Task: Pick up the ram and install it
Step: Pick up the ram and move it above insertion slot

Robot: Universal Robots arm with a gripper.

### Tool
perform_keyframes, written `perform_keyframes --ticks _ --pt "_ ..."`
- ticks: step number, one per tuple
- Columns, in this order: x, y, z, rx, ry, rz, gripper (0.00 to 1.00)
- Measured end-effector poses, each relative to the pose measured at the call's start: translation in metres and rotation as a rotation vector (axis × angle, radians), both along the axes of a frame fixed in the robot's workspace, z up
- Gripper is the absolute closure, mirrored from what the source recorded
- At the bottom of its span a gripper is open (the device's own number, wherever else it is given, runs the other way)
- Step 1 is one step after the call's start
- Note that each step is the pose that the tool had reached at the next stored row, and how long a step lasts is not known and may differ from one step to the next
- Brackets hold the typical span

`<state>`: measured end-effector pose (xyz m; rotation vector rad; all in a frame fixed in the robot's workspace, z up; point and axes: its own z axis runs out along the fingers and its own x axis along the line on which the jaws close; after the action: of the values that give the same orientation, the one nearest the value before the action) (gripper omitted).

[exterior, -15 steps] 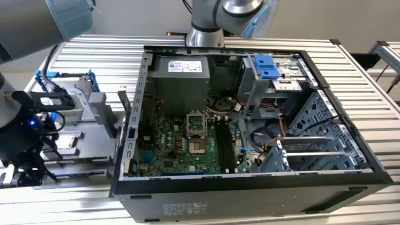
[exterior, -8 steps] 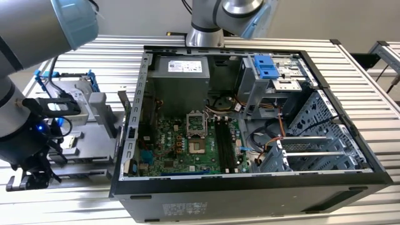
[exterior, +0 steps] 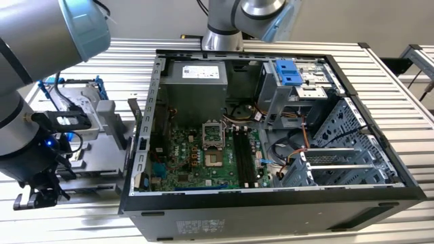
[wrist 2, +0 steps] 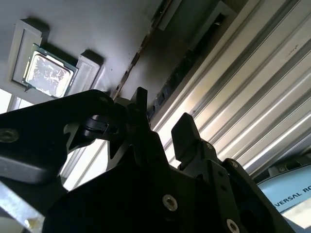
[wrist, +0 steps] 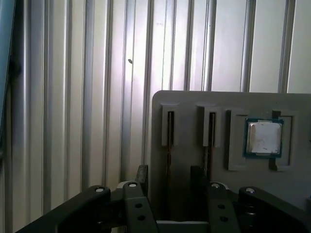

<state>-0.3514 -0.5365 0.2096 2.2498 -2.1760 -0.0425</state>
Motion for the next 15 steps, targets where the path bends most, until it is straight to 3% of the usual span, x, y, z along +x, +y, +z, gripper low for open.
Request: perform_keyframes --ticks 4,10,15 --pt "-0.0001 0.0010 -0.0049 0.0000 0.0000 -0.001 0.00" --pt "-0.0001 0.0063 -0.0121 0.0001 -0.0001 0.000 0.00" --pt "-0.0002 0.0065 -0.0140 -0.0002 0.0000 0.000 0.00"
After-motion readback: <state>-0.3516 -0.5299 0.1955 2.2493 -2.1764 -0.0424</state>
